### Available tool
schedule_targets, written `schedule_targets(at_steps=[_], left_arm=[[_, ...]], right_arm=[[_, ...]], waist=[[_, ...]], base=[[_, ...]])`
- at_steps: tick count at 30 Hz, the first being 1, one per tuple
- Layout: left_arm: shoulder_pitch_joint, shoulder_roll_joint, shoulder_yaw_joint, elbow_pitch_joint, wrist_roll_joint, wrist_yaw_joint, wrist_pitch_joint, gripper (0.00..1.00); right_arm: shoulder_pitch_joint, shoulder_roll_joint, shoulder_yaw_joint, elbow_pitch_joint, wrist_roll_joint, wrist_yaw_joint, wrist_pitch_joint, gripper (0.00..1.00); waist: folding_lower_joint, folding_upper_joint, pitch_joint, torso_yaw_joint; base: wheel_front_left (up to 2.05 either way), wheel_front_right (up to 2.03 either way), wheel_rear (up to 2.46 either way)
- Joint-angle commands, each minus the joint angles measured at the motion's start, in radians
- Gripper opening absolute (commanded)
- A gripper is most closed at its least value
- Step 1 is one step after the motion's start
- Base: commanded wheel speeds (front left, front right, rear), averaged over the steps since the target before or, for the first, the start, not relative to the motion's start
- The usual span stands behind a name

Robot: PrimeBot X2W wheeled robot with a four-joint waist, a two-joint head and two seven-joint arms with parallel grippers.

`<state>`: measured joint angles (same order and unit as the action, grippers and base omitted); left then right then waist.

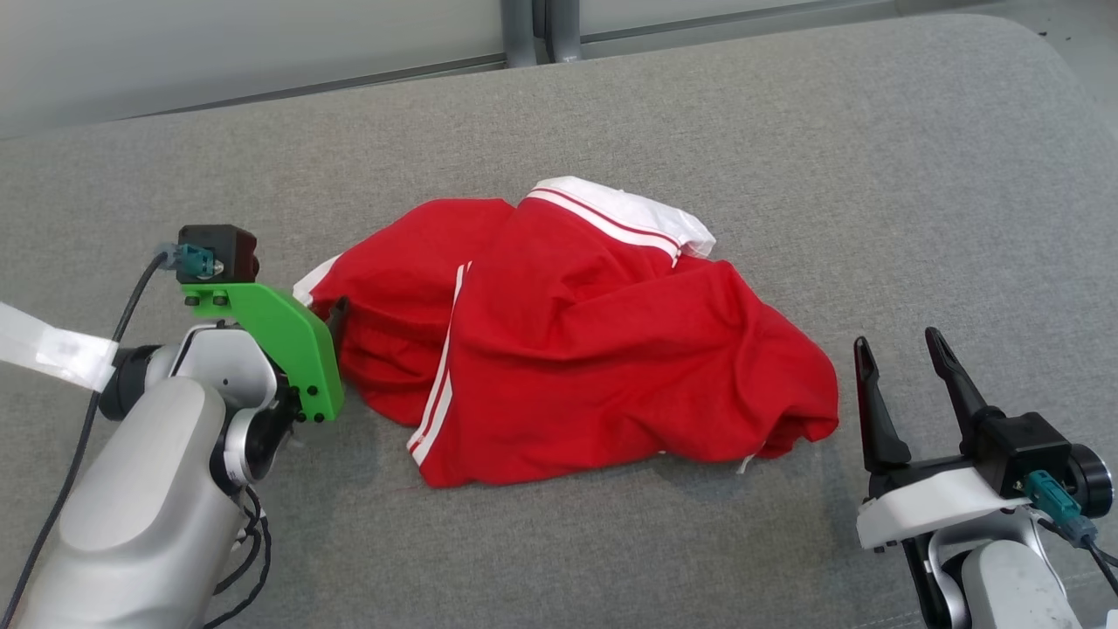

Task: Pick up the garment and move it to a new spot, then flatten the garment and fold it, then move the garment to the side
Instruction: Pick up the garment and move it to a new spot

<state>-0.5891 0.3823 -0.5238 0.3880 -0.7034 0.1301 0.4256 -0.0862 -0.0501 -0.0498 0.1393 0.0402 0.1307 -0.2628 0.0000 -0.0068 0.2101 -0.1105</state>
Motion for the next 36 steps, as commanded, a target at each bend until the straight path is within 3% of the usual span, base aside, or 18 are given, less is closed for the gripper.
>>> schedule_targets(at_steps=[1,9,10,16,21,29,32,36], left_arm=[[-0.026,-0.011,0.003,0.027,-0.018,-0.012,0.015,1.00],[-0.083,-0.029,-0.028,0.217,-0.023,-0.053,0.063,1.00],[-0.088,-0.030,-0.023,0.227,-0.021,-0.052,0.044,0.00],[-0.131,0.014,-0.024,0.210,0.014,-0.086,-0.039,0.00],[-0.181,0.100,0.036,0.066,0.018,-0.068,-0.081,0.00],[-0.202,0.310,0.141,-0.224,0.009,-0.017,0.022,0.00],[-0.185,0.379,0.182,-0.258,0.004,0.016,0.061,0.00],[-0.179,0.440,0.224,-0.277,-0.001,0.026,0.066,0.00]], right_arm=[[0.002,-0.001,0.005,0.001,-0.008,0.000,-0.003,1.00],[-0.018,-0.002,0.019,0.009,0.001,0.000,-0.003,1.00],[-0.017,-0.002,0.018,0.009,0.003,0.000,-0.003,1.00],[0.013,-0.001,-0.008,0.008,0.006,0.000,-0.003,1.00],[0.026,-0.002,-0.020,0.012,-0.003,0.000,-0.003,1.00],[0.029,-0.002,-0.031,0.007,0.005,0.000,-0.003,1.00],[0.019,-0.002,-0.029,0.009,0.011,0.000,-0.003,1.00],[0.005,-0.002,-0.025,0.012,0.015,0.000,-0.003,1.00]], waist=[[0.0000,0.0068,0.005,0.000],[0.0000,0.0068,0.022,-0.021],[0.0000,0.0068,0.023,-0.024],[0.0000,0.0068,0.010,-0.004],[0.0000,0.0068,-0.006,0.037],[0.0000,0.0068,-0.012,0.101],[0.0000,0.0068,0.000,0.123],[0.0000,0.0068,0.011,0.138]], base=[[0.00,0.00,0.00],[0.00,0.00,0.00],[0.00,0.00,0.00],[0.00,0.00,0.00],[0.00,0.00,0.00],[0.00,0.00,0.00],[0.00,0.00,0.00],[0.00,0.00,0.00]])
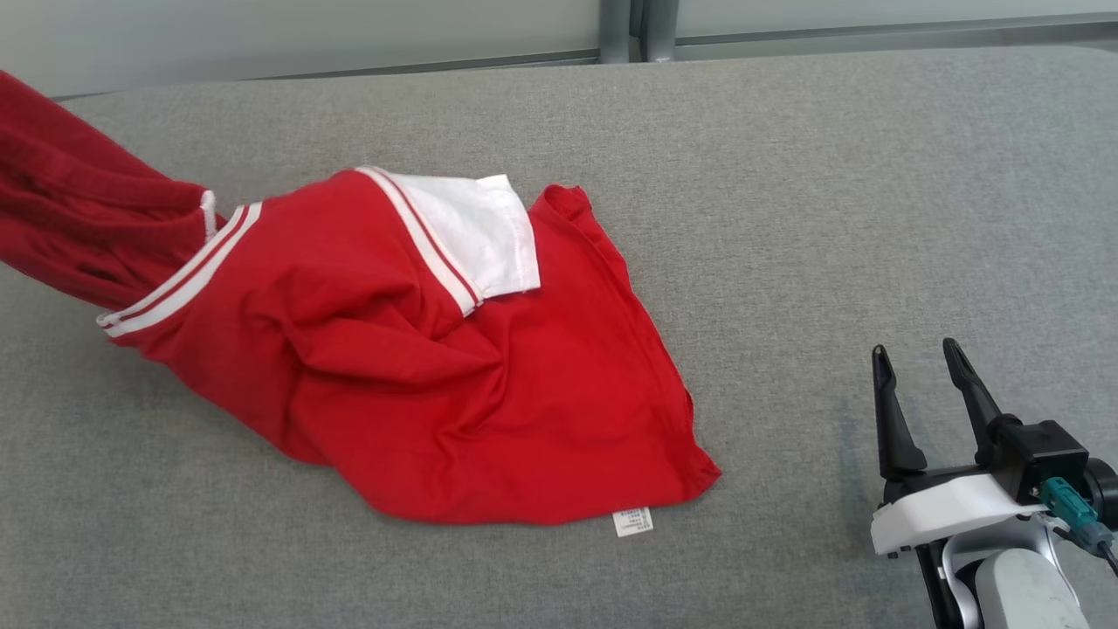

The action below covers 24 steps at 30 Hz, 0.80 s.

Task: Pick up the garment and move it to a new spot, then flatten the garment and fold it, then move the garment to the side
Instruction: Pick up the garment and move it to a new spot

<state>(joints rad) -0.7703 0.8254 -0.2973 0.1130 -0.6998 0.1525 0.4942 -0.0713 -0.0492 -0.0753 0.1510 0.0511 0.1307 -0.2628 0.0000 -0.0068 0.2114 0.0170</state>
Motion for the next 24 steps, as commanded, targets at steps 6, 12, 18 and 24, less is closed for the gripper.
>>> schedule_targets(at_steps=[6,12,18,24], left_arm=[[-0.036,0.007,0.033,-0.118,-0.054,-0.024,0.006,0.00],[-0.066,0.071,0.027,-0.122,0.000,0.005,0.059,0.00],[-0.104,0.137,0.079,-0.003,0.013,0.007,0.035,0.00],[-0.173,0.155,0.083,0.097,0.031,-0.023,0.005,0.00]], right_arm=[[-0.018,-0.003,-0.003,0.008,0.008,0.000,-0.003,1.00],[-0.035,-0.003,0.008,0.012,0.008,0.000,-0.003,1.00],[-0.040,-0.003,0.007,0.009,-0.010,0.000,-0.003,1.00],[-0.061,-0.006,-0.001,0.006,-0.024,0.000,-0.003,1.00]], waist=[[0.0000,0.0068,0.021,0.044],[0.0000,0.0068,0.029,0.057],[0.0000,0.0068,0.044,0.047],[0.0000,0.0068,0.082,0.043]], base=[[0.00,0.00,0.00],[0.00,0.00,0.00],[0.00,0.00,0.00],[0.00,0.00,0.00]])
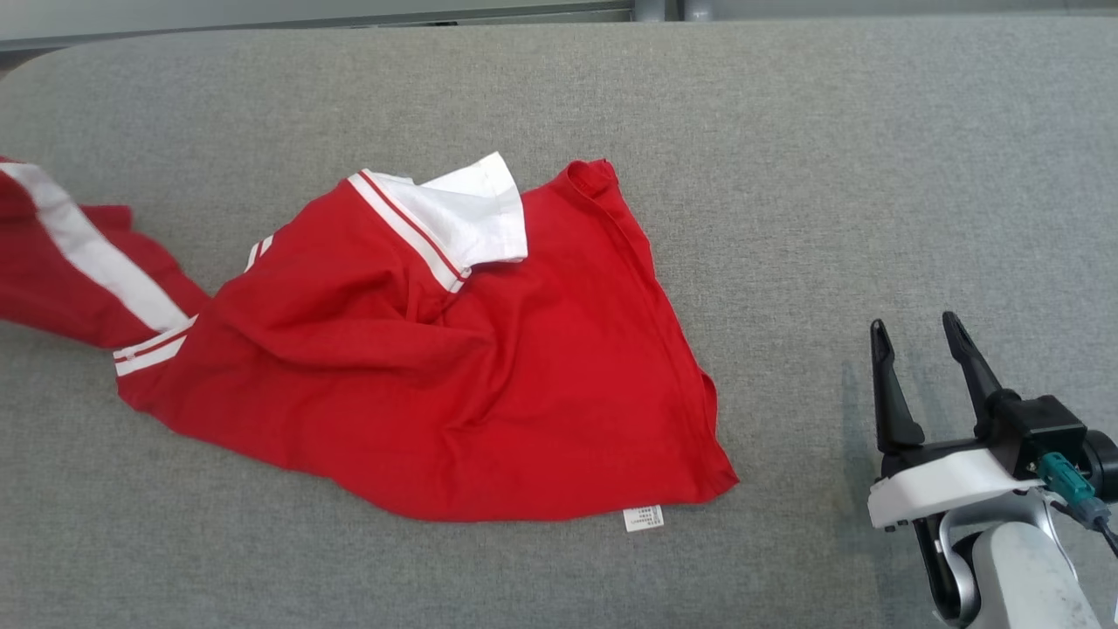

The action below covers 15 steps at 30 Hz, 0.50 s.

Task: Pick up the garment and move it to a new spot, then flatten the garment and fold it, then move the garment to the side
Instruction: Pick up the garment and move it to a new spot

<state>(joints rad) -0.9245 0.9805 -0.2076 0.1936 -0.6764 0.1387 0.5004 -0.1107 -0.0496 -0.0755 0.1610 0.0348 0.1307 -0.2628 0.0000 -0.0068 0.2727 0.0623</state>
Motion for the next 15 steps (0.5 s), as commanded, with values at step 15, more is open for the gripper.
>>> schedule_targets(at_steps=[15], left_arm=[[-0.108,-0.160,-0.079,0.365,0.020,-0.098,-0.171,0.00]], right_arm=[[-0.101,-0.022,0.035,0.000,-0.019,0.000,-0.003,1.00]], waist=[[0.0000,0.0068,0.154,-0.048]], base=[[0.00,0.00,0.00]])
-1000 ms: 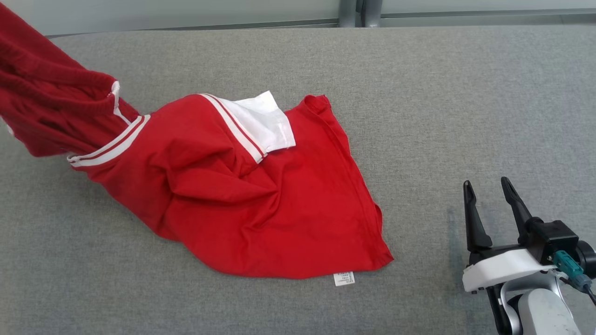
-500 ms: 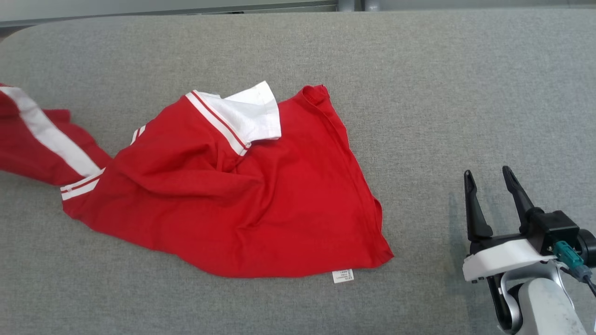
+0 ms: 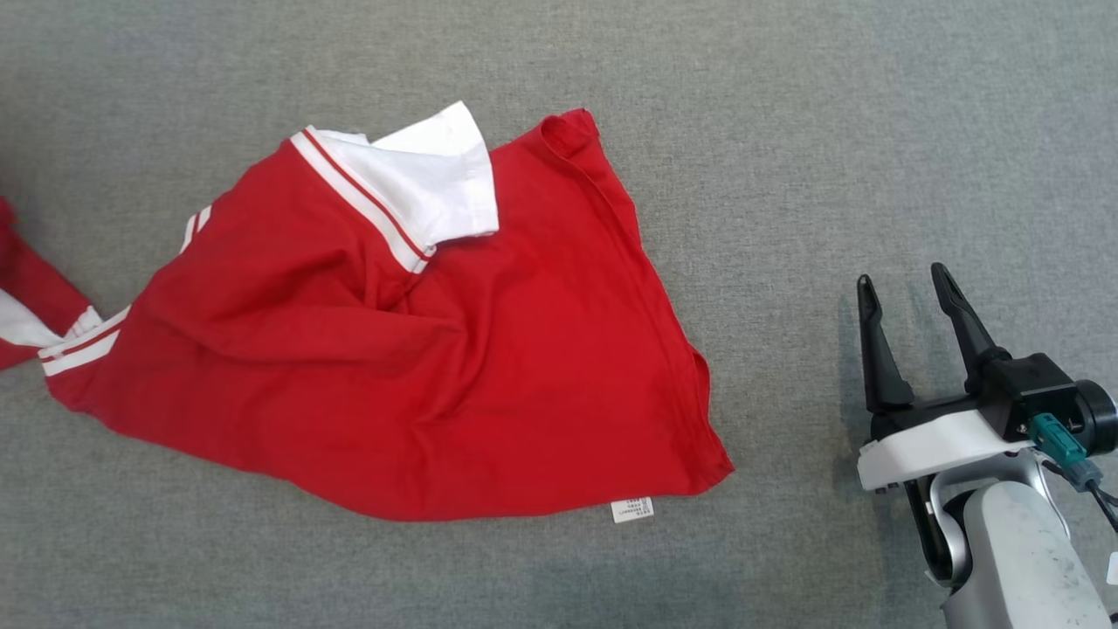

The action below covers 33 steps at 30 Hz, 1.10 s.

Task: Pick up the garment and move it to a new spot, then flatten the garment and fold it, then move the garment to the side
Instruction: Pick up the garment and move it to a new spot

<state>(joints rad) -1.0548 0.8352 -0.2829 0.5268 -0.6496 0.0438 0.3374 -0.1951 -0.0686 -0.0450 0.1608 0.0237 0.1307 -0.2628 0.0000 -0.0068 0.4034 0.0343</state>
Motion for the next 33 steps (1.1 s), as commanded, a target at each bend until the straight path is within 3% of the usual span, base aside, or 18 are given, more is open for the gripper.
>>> schedule_targets(at_steps=[1,10,11,13,14,18,23,28,33], left_arm=[[0.033,-0.027,-0.008,0.058,-0.014,-0.008,-0.011,0.00],[0.099,-0.107,-0.015,0.236,-0.056,-0.023,-0.055,0.00],[0.104,-0.116,-0.014,0.252,-0.063,-0.024,-0.065,0.08],[0.108,-0.130,-0.007,0.282,-0.074,-0.033,-0.084,0.54],[0.108,-0.138,-0.009,0.291,-0.073,-0.034,-0.094,1.00],[0.101,-0.177,0.005,0.335,-0.123,-0.075,-0.081,1.00],[0.125,-0.149,-0.008,0.318,-0.115,-0.090,-0.061,1.00],[0.182,-0.154,-0.008,0.207,-0.145,-0.115,-0.057,1.00],[0.303,-0.201,-0.018,0.035,-0.189,-0.100,-0.034,1.00]], right_arm=[[-0.016,-0.004,0.007,0.001,-0.008,0.000,-0.003,1.00],[-0.022,-0.015,0.006,-0.006,-0.013,0.000,-0.003,1.00],[-0.025,-0.016,0.008,-0.006,-0.015,0.000,-0.003,1.00],[-0.030,-0.018,0.008,-0.003,-0.015,0.000,-0.003,1.00],[-0.031,-0.019,0.007,-0.003,-0.015,0.000,-0.003,1.00],[-0.009,-0.018,0.003,0.005,-0.014,0.000,-0.003,1.00],[0.012,-0.013,0.010,0.012,-0.010,0.000,-0.003,1.00],[0.041,-0.007,0.005,0.014,-0.008,0.000,-0.003,1.00],[0.064,-0.002,0.007,0.014,-0.007,0.000,-0.003,1.00]], waist=[[0.0000,0.0068,0.025,-0.023],[0.0000,0.0068,0.040,-0.030],[0.0000,0.0068,0.041,-0.029],[0.0000,0.0068,0.040,-0.026],[0.0000,0.0068,0.037,-0.022],[0.0000,0.0068,0.005,0.005],[0.0000,0.0068,-0.040,0.025],[0.0000,0.0068,-0.088,0.041],[0.0000,0.0068,-0.116,0.046]], base=[[0.00,0.00,0.00],[0.00,0.00,0.00],[0.00,0.00,0.00],[0.00,0.00,0.00],[0.00,0.00,0.00],[0.00,0.00,0.00],[0.00,0.00,0.00],[0.00,0.00,0.00],[0.00,0.00,0.00]])
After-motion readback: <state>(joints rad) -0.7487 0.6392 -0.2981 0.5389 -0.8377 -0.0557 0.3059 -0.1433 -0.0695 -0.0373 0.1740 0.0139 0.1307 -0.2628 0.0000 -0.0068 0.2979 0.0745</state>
